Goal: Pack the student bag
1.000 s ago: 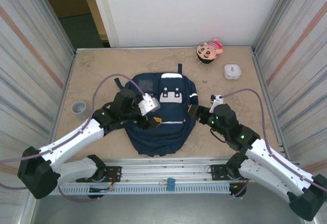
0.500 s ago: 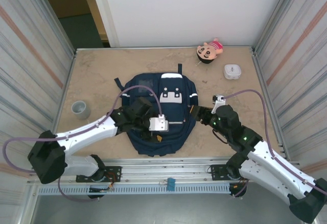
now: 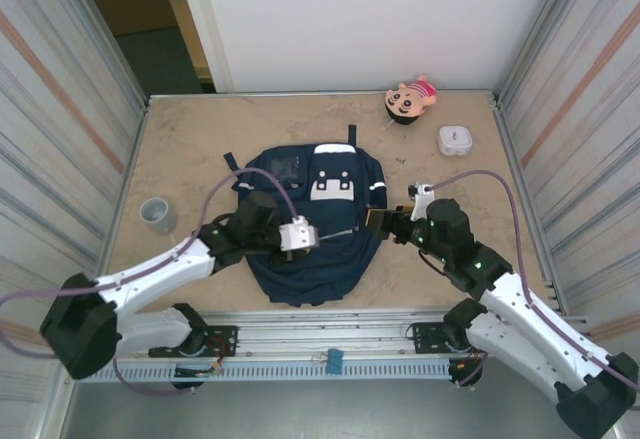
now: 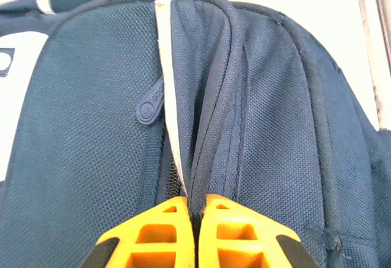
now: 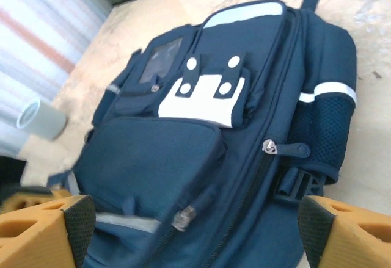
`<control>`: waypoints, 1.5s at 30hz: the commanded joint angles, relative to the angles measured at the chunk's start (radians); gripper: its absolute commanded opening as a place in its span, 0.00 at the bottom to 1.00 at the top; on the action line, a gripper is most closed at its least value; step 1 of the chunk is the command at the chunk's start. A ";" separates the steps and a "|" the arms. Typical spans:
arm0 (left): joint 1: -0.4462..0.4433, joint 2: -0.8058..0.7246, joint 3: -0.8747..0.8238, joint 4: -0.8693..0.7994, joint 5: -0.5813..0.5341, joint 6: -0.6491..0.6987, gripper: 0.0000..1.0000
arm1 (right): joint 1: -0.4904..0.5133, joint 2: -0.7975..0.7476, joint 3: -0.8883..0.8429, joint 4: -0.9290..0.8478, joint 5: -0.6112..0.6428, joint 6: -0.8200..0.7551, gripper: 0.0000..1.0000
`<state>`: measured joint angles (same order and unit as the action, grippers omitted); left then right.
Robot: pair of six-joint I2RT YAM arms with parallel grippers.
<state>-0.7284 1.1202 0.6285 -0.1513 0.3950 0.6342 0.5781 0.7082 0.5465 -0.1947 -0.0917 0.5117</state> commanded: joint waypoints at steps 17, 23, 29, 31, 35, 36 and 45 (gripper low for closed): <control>0.178 -0.158 -0.141 0.272 0.315 -0.046 0.00 | -0.159 0.637 0.299 -0.002 -0.810 -0.302 0.80; 0.178 -0.148 -0.129 0.269 0.320 -0.044 0.00 | -0.119 0.709 0.325 -0.015 -0.863 -0.342 0.74; 0.181 -0.133 -0.121 0.260 0.295 -0.035 0.00 | -0.125 0.681 0.348 -0.190 -0.911 -0.439 0.68; 0.181 -0.126 -0.117 0.255 0.285 -0.035 0.00 | -0.131 0.668 0.346 -0.237 -0.930 -0.460 0.64; 0.183 -0.124 -0.112 0.253 0.286 -0.040 0.00 | -0.142 0.658 0.346 -0.275 -0.967 -0.476 0.54; 0.184 -0.125 -0.112 0.251 0.286 -0.041 0.00 | -0.144 0.660 0.350 -0.285 -0.970 -0.478 0.53; 0.185 -0.133 -0.110 0.258 0.289 -0.049 0.00 | -0.144 0.670 0.360 -0.300 -0.970 -0.484 0.43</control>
<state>-0.5514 1.0008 0.4782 0.0277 0.6483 0.6014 0.4240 1.3933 0.8860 -0.4427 -0.9958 0.0437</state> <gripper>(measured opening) 0.063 0.442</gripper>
